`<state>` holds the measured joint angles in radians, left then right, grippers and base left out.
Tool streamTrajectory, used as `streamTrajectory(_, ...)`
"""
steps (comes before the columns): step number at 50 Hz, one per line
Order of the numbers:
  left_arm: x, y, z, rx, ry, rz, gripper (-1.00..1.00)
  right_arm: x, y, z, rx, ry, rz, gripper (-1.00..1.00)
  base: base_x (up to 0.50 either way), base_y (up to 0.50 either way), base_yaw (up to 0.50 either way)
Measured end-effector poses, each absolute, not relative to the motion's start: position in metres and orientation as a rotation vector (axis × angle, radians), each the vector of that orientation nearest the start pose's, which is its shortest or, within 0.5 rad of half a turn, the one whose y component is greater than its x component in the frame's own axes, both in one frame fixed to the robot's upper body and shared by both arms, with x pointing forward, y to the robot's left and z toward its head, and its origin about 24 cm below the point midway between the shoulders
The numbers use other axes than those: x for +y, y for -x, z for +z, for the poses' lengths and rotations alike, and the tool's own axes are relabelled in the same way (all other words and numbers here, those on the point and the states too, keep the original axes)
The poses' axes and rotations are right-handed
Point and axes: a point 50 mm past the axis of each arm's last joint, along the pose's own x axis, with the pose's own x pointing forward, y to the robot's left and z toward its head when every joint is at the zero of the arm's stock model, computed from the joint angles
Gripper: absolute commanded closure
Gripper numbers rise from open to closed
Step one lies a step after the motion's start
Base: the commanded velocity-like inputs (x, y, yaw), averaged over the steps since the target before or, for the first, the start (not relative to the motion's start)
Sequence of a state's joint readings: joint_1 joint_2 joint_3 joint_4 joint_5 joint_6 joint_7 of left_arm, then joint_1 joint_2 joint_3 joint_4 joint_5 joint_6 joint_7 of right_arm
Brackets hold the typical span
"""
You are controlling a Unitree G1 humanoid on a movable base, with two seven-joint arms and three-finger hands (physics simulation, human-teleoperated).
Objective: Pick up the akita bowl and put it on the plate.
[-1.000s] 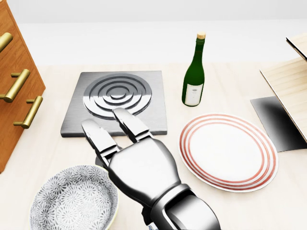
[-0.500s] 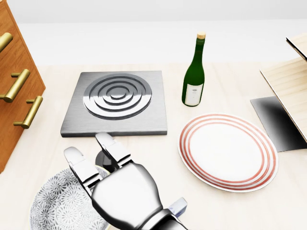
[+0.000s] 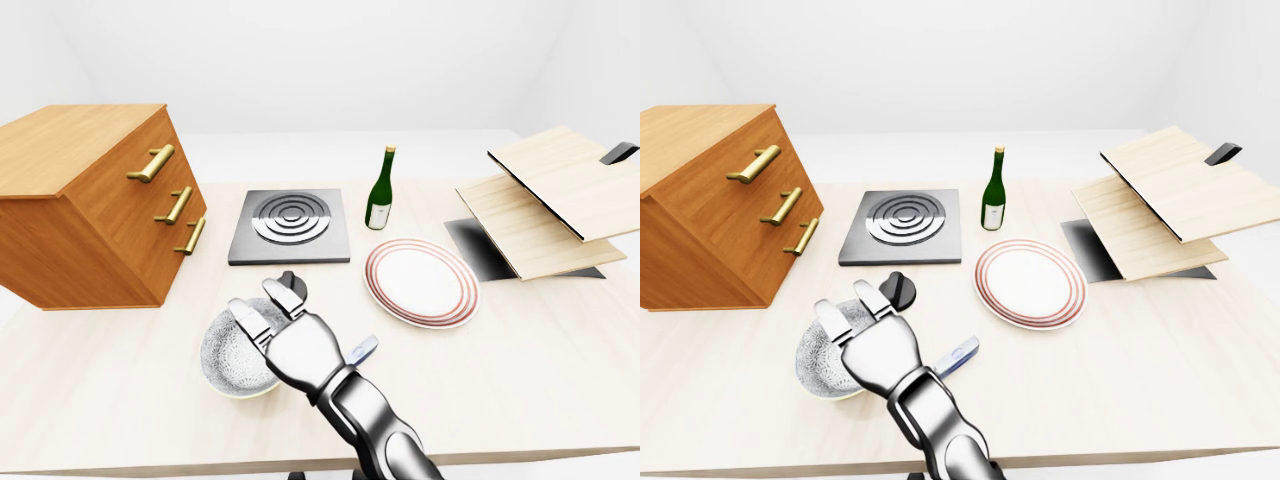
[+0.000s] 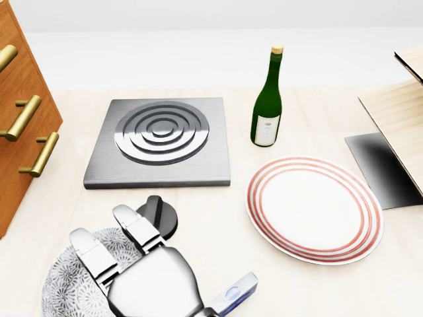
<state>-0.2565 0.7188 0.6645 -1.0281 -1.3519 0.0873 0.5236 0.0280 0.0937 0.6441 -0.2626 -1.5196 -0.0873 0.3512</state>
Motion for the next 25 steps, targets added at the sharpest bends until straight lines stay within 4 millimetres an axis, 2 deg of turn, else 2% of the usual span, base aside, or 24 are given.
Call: streamTrajectory(25,0.22,-0.125,0.33,-1.071,0.457,-0.164,-1.0,0.041,-0.182,0.081,-0.546,1.381,0.706,-1.0,0.0,0.0,0.0)
